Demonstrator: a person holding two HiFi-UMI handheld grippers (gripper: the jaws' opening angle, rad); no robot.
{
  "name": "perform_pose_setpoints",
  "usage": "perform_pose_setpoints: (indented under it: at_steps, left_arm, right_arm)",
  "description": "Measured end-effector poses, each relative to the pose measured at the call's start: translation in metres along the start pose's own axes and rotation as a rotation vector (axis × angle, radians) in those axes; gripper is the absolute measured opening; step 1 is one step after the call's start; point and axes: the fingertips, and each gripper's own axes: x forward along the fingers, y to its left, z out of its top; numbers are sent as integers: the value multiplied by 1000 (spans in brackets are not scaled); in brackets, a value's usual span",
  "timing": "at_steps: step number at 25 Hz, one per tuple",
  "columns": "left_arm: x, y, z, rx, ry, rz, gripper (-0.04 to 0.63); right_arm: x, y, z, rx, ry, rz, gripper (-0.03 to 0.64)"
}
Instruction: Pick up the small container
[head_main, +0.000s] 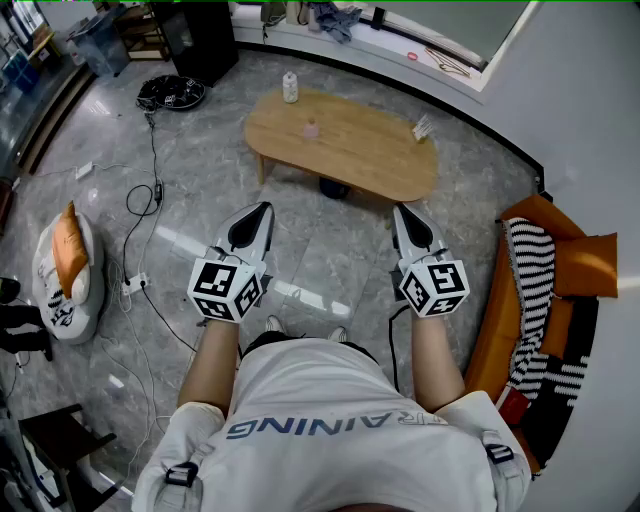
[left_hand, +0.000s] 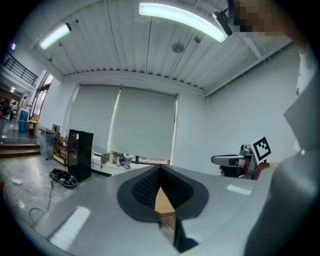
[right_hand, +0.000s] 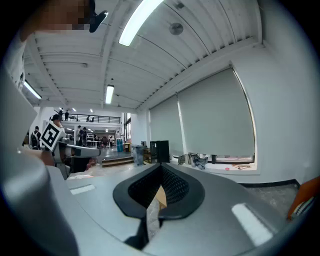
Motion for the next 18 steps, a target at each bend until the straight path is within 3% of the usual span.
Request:
perform_pose_setpoints:
  at_steps: [18]
  left_arm:
    - [-26,19,-5,-20,-3,-24,2]
  right_arm:
    - [-5,27,-2,4,0,-50,15]
